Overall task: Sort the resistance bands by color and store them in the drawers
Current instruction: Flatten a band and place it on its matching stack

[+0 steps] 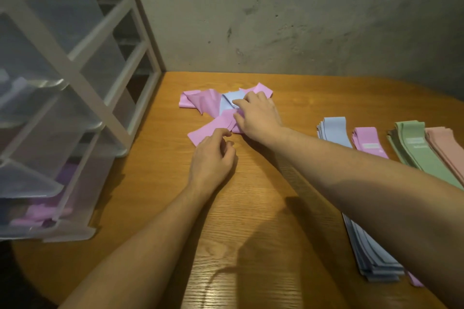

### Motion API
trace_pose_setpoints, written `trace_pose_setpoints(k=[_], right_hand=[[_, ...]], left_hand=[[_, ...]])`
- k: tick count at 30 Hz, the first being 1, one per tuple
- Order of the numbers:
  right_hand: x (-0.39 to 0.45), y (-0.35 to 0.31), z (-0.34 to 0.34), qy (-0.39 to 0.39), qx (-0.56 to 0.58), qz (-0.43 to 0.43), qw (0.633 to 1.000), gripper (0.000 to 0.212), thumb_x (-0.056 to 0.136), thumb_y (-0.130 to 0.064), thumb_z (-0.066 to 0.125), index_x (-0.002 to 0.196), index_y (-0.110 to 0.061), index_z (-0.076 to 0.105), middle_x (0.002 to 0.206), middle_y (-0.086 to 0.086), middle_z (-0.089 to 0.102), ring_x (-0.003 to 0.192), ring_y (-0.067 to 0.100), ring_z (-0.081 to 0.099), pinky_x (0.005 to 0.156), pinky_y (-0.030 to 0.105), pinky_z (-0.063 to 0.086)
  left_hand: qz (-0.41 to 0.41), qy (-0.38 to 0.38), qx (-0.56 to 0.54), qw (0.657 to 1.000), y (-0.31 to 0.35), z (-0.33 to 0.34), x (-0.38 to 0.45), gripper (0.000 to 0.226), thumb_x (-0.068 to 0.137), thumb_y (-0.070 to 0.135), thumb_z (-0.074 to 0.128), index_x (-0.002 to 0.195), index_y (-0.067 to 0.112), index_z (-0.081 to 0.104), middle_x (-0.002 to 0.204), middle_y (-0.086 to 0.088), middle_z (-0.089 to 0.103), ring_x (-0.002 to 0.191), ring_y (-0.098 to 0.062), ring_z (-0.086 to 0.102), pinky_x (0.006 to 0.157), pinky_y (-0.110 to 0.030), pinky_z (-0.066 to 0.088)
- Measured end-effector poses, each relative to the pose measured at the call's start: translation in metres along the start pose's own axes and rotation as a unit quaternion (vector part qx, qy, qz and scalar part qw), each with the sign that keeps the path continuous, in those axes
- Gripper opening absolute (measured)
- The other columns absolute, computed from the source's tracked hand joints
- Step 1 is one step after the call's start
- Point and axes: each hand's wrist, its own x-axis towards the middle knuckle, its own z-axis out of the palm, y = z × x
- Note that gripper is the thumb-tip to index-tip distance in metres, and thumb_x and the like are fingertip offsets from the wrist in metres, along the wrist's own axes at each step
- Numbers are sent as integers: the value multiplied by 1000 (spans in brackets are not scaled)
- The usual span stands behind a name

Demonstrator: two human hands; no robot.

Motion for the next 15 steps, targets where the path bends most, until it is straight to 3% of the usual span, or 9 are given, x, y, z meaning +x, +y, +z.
trace_pose_setpoints(k=[4, 7, 12, 15], right_hand=[[-1, -1, -1, -42, 7, 5, 999, 27, 97, -36, 52, 116, -30, 70, 116, 0, 64, 111, 25, 55, 91, 41, 38], [-10, -4, 0, -50, 124, 43, 990, 16, 93, -40, 59, 95, -28, 69, 97, -4, 70, 95, 21, 63, 81, 36, 44], [-37, -7, -9, -41, 370, 110, 922, 8, 86, -26, 66, 83, -24, 60, 64, -7, 63, 63, 11, 57, 60, 30, 43], [-57, -5, -16, -49, 433, 124, 892, 12, 83, -20, 67, 80, -24, 56, 62, -5, 58, 61, 14, 55, 64, 33, 46]], left_hand=[[-4, 0, -2, 1000, 0, -1, 0, 21, 92, 21, 60, 113, 21, 61, 74, 8, 58, 78, -17, 56, 73, -44, 50], [-27, 8, -17, 999, 2, -3, 0, 26, 90, 19, 60, 116, 20, 59, 76, 7, 61, 80, -16, 58, 74, -42, 50], [-84, 22, -75, 993, 1, -8, -1, 44, 89, 20, 61, 130, 27, 47, 79, 6, 60, 79, -15, 61, 74, -40, 51], [-80, 10, -104, 991, 2, -9, -5, 45, 92, 24, 59, 131, 38, 42, 82, 7, 64, 80, -13, 64, 77, -41, 53]])
